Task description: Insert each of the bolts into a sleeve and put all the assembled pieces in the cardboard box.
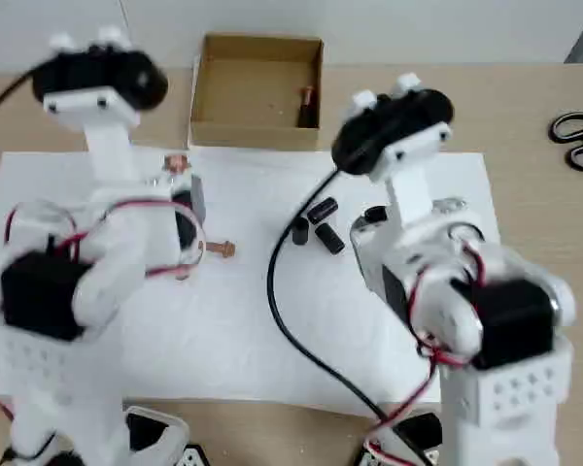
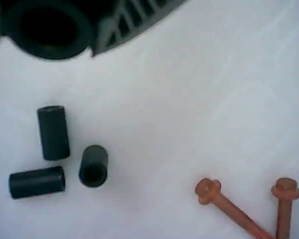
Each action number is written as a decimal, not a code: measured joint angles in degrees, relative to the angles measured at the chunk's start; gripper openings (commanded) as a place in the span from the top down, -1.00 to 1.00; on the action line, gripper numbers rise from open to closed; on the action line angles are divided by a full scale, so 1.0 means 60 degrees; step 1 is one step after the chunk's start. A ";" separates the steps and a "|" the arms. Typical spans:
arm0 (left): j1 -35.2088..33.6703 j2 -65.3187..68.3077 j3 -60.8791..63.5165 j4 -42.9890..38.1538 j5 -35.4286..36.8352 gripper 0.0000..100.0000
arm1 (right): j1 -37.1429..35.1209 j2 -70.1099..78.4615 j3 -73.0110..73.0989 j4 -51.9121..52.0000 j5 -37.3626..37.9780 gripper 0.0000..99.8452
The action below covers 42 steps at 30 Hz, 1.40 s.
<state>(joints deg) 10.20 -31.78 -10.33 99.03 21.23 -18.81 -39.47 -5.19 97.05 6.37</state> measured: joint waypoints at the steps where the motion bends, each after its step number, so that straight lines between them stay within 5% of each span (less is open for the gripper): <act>1: 0.0000 -0.0234 0.0381 -0.0103 0.0000 0.99 | -0.0015 -0.0132 0.0088 -0.0088 -0.0029 0.99; 9: 0.0088 -0.1333 0.2051 -0.1026 0.0000 0.99 | 0.0000 -0.1582 0.2520 -0.1846 -0.1480 0.99; 21: 0.0147 -0.1612 0.2110 -0.1934 0.0000 0.99 | -0.0029 -0.5451 0.7355 -0.4747 -0.0923 0.99; 32: 0.1597 -0.1612 0.3604 -0.4425 0.0000 0.99 | -0.0659 -0.8835 1.0476 -0.6403 -0.1040 0.99; 42: 0.3018 -0.1612 0.3634 -0.4864 0.0015 0.99 | -0.0835 -1.0579 1.2454 -0.6857 -0.1040 0.99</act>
<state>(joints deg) 28.31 -41.45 11.47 69.85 21.32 -23.82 -102.95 69.54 55.91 0.13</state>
